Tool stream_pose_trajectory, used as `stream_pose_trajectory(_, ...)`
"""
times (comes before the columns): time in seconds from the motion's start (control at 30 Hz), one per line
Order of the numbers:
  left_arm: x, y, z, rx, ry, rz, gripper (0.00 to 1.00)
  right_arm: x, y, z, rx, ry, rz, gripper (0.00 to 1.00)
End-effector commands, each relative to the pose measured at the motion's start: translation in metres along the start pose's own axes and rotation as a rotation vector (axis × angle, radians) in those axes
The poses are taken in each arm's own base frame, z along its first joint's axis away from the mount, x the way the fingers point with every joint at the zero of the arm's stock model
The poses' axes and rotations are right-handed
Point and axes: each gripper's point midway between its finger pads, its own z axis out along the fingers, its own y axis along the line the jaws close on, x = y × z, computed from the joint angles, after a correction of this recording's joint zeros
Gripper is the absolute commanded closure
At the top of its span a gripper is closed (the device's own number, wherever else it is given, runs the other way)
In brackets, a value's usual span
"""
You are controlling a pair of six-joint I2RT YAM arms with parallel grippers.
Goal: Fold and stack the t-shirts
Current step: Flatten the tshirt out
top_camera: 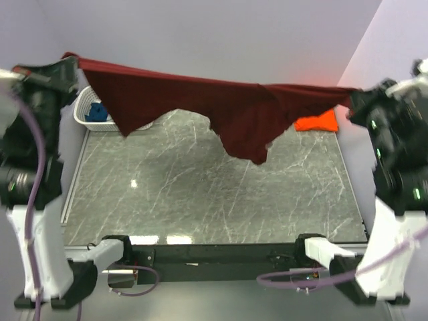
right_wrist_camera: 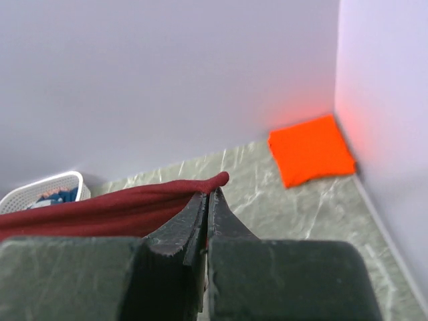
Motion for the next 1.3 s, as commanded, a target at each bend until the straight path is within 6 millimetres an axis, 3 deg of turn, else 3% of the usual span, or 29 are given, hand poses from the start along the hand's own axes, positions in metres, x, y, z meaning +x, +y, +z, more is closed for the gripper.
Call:
stream_pose_trajectory(0.0,-0.052,-0.01,-0.041,0.005,-0.177,0.058,0.99,-0.044,-0.023,-0.06,0.087,-0.226,-0.072,1.0)
stream_pose_trajectory(0.07,-0.064,-0.014,-0.073,0.026,-0.216,0.064,0.99,-0.05,-0.027,-0.079,0.09,-0.285,-0.089,1.0)
stream_pose_trajectory(0.1,-0.066,-0.014,-0.082,0.033,-0.223,0.067,0.99,-0.058,-0.028,-0.104,0.083,-0.346,-0.095,1.0)
stream_pose_trajectory(0.13,-0.071,-0.015,-0.099,0.043,-0.238,0.064,0.99,-0.059,-0.03,-0.113,0.082,-0.363,-0.1,1.0)
stream_pose_trajectory(0.17,-0.071,-0.015,-0.105,0.049,-0.239,0.068,0.99,-0.063,-0.03,-0.13,0.066,-0.396,-0.097,1.0)
stream_pose_trajectory(0.27,-0.074,-0.018,-0.122,0.07,-0.243,0.085,0.99,-0.068,-0.032,-0.152,0.043,-0.442,-0.115,1.0)
stream_pose_trajectory(0.37,-0.07,-0.014,-0.122,0.062,-0.233,0.097,0.99,-0.068,-0.033,-0.153,0.033,-0.442,-0.144,1.0)
stream_pose_trajectory(0.43,-0.058,-0.008,-0.11,0.049,-0.194,0.105,0.99,-0.066,-0.029,-0.146,0.012,-0.423,-0.179,1.0)
stream_pose_trajectory(0.6,-0.021,0.008,-0.076,0.032,-0.081,0.121,0.99,-0.061,-0.015,-0.107,-0.024,-0.358,-0.253,1.0)
stream_pose_trajectory(0.67,0.012,0.034,-0.055,-0.015,-0.002,0.128,0.99,-0.04,-0.011,-0.076,-0.034,-0.279,-0.287,1.0)
stream_pose_trajectory(0.7,0.037,0.057,-0.041,-0.059,0.05,0.134,0.99,-0.034,-0.009,-0.065,-0.038,-0.265,-0.295,1.0)
stream_pose_trajectory(0.73,0.05,0.07,-0.035,-0.081,0.073,0.135,0.99,-0.005,-0.009,-0.04,-0.051,-0.191,-0.319,1.0)
stream_pose_trajectory(0.77,0.064,0.085,-0.029,-0.111,0.096,0.139,0.99,0.009,-0.008,-0.027,-0.056,-0.162,-0.33,1.0)
stream_pose_trajectory(0.8,0.091,0.113,-0.02,-0.16,0.139,0.145,0.99,0.015,-0.006,-0.013,-0.066,-0.167,-0.336,1.0)
stream_pose_trajectory(0.83,0.107,0.13,-0.013,-0.194,0.167,0.15,0.99,0.053,-0.011,0.011,-0.065,-0.082,-0.358,1.0)
stream_pose_trajectory(0.87,0.119,0.142,-0.009,-0.212,0.184,0.154,0.99,0.073,-0.012,0.028,-0.069,-0.038,-0.365,1.0)
stream_pose_trajectory(0.9,0.146,0.171,-0.006,-0.263,0.236,0.162,0.99,0.084,-0.011,0.041,-0.071,-0.035,-0.364,1.0)
stream_pose_trajectory(0.93,0.158,0.182,0.004,-0.271,0.242,0.164,0.99,0.12,-0.018,0.058,-0.063,0.042,-0.374,1.0)
stream_pose_trajectory(0.97,0.17,0.195,0.008,-0.288,0.259,0.172,0.99,0.141,-0.022,0.072,-0.056,0.084,-0.378,1.0)
stream_pose_trajectory(1.0,0.196,0.223,0.011,-0.341,0.308,0.186,0.98,0.15,-0.022,0.084,-0.057,0.077,-0.371,1.0)
stream_pose_trajectory(1.07,0.212,0.24,0.023,-0.35,0.319,0.206,0.98,0.199,-0.029,0.106,-0.056,0.175,-0.38,1.0)
stream_pose_trajectory(1.1,0.234,0.263,0.029,-0.393,0.364,0.222,0.99,0.207,-0.029,0.115,-0.056,0.177,-0.378,1.0)
stream_pose_trajectory(1.17,0.25,0.276,0.044,-0.39,0.386,0.247,0.99,0.243,-0.038,0.134,-0.04,0.26,-0.396,1.0)
stream_pose_trajectory(1.23,0.281,0.3,0.057,-0.416,0.464,0.265,0.99,0.258,-0.042,0.148,-0.024,0.292,-0.397,1.0)
stream_pose_trajectory(1.27,0.292,0.308,0.062,-0.425,0.489,0.267,0.99,0.279,-0.045,0.161,-0.018,0.351,-0.398,1.0)
